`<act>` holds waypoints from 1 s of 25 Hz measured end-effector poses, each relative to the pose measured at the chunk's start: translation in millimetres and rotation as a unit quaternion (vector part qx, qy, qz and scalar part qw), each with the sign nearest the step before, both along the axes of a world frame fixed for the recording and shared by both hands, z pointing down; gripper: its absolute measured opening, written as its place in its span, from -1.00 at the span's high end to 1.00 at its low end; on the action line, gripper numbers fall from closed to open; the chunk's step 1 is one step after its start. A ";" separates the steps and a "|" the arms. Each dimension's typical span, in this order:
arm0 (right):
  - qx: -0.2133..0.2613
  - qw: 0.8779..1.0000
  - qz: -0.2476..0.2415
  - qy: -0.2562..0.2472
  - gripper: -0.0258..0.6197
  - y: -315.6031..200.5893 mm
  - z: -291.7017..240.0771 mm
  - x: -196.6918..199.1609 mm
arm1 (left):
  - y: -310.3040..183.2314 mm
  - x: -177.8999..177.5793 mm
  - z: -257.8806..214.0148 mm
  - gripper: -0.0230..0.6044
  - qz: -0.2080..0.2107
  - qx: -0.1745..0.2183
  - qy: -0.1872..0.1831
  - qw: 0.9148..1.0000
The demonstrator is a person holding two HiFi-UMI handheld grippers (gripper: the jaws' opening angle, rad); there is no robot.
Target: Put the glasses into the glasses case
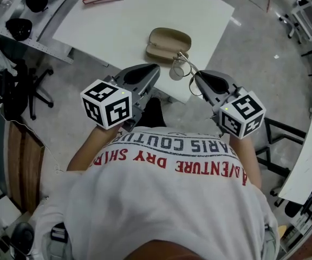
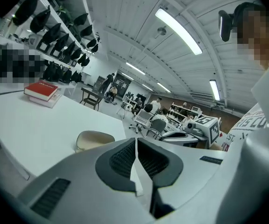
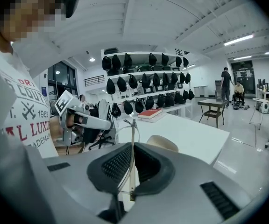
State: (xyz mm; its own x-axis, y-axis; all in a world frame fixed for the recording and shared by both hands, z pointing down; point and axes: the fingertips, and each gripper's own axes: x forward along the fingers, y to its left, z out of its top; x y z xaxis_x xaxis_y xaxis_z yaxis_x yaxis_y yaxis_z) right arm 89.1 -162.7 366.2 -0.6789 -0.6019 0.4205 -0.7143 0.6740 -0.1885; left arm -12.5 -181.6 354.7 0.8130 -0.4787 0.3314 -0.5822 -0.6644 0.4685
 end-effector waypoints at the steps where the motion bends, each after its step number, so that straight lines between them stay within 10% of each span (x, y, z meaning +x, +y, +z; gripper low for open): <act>1: -0.001 1.000 -0.001 0.002 0.82 -7.2 1.0 -1.6 | -7.2 -1.9 1.5 0.81 0.000 -0.002 -0.002 1.000; 25: -0.065 0.992 -0.090 0.066 0.82 -120.4 69.2 -43.5 | -123.8 -36.2 74.2 0.81 0.000 -0.053 -0.039 0.998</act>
State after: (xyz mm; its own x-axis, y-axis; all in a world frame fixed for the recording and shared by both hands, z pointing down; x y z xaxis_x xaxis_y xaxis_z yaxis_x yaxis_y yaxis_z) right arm 45.5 -283.1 435.4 -0.7045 -0.4106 0.5789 -0.6085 0.7692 -0.1950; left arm -48.7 -305.3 428.9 0.7828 -0.4369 0.4431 -0.6195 -0.6140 0.4891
